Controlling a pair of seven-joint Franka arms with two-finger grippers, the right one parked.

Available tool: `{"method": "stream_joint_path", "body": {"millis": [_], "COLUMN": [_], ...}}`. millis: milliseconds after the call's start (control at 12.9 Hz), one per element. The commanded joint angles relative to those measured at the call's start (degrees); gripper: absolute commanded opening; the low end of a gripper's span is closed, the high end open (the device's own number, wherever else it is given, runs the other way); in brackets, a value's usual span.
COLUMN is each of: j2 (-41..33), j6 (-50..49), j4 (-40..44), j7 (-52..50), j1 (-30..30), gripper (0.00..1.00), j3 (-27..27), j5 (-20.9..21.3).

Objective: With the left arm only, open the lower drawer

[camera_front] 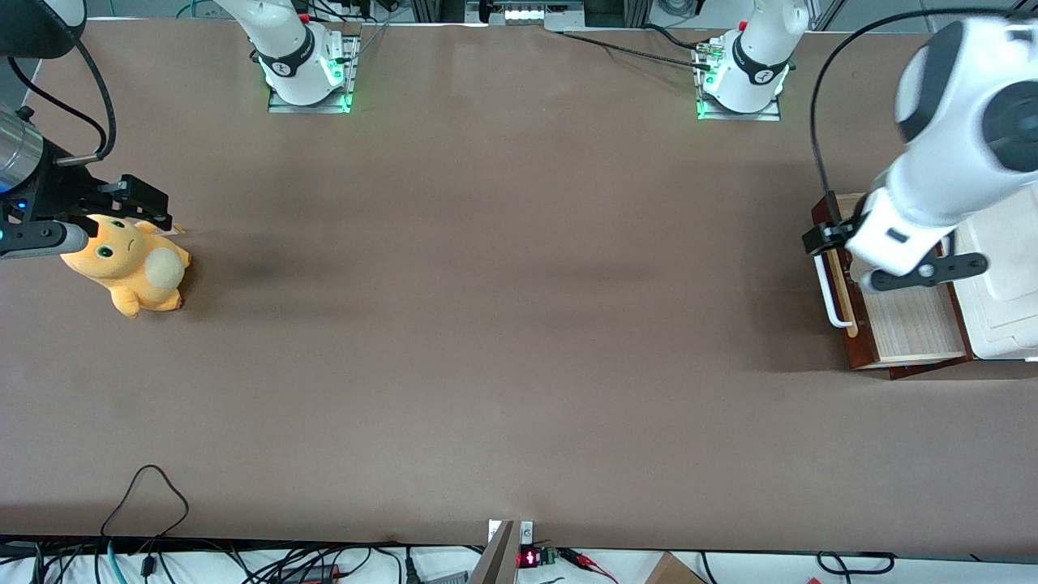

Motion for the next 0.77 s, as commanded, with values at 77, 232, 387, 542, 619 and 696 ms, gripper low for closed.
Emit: {"method": "stream_joint_path", "body": {"millis": [77, 232, 387, 542, 619, 696], "j2": [-2.0, -2.8, -2.9, -2.9, -2.8, -2.9], "j6": [1.7, 1.7, 1.7, 1.6, 1.6, 1.6], "j4": [-1.9, -2.4, -2.5, -2.5, -2.4, -2.4], "j7": [6.6, 8.2, 9.5, 10.2, 10.5, 10.6], "j1": [-3.3, -3.8, -4.0, -4.0, -4.0, -4.0], "gripper": [1.0, 1.0, 1.0, 1.0, 1.0, 1.0], "j3": [6.8, 8.0, 8.1, 8.1, 8.1, 8.1], "j5": [-6.3, -6.8, -6.8, -6.7, -6.6, -6.4]}}
